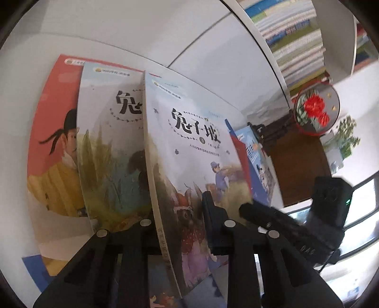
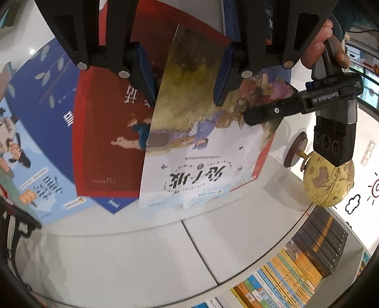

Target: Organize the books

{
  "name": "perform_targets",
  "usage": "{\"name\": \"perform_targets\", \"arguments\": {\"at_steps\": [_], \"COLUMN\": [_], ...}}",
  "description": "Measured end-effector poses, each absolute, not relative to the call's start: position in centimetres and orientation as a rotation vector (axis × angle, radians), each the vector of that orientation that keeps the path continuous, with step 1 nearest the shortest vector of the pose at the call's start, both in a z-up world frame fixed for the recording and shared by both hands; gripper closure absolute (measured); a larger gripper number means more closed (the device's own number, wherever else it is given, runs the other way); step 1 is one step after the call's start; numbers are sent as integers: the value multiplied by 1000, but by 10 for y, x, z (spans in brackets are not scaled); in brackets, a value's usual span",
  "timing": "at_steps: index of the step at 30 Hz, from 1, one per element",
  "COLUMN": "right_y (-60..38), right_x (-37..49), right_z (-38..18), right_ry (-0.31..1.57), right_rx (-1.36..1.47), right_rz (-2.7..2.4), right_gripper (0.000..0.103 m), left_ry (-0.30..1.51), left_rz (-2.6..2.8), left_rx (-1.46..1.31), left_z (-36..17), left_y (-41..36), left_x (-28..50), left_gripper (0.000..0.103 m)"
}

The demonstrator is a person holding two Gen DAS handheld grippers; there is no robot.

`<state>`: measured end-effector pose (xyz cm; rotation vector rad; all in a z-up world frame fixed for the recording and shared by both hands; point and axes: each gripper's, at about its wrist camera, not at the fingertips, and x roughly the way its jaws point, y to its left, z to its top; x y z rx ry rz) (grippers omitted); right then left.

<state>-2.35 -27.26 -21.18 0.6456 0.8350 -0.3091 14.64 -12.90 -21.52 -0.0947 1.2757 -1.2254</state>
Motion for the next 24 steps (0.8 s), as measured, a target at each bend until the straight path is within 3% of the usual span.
{"name": "perform_targets", "arguments": {"at_steps": [4, 9, 18, 20, 22, 24], "right_y": [-271, -285, -274, -272, -264, -252], "right_x": [-24, -36, -17, -22, -22, -18], "right_z": [-206, -203, -227, -221, -211, -202], "right_ry": [808, 698, 785, 755, 762, 794], "right_rx": [628, 796, 799, 774, 672, 547], "right_rz": [-300, -178, -178, -217, -272, -310], "right_gripper": [58, 58, 58, 67, 83, 83], "left_ry": [1231, 1323, 1349, 1344, 1314, 1278], "left_rz": [-1207, -1217, -1250, -1251, -1246, -1245], "left_rx": [1, -111, -161, -153, -113, -61], "left_z": [-204, -214, -222, -223, -220, -216], "left_y": [-138, -126, -128, -127, -129, -128], "left_x": [135, 144, 139, 140, 136, 131], "left_gripper": [83, 83, 84, 84, 83, 82]}}
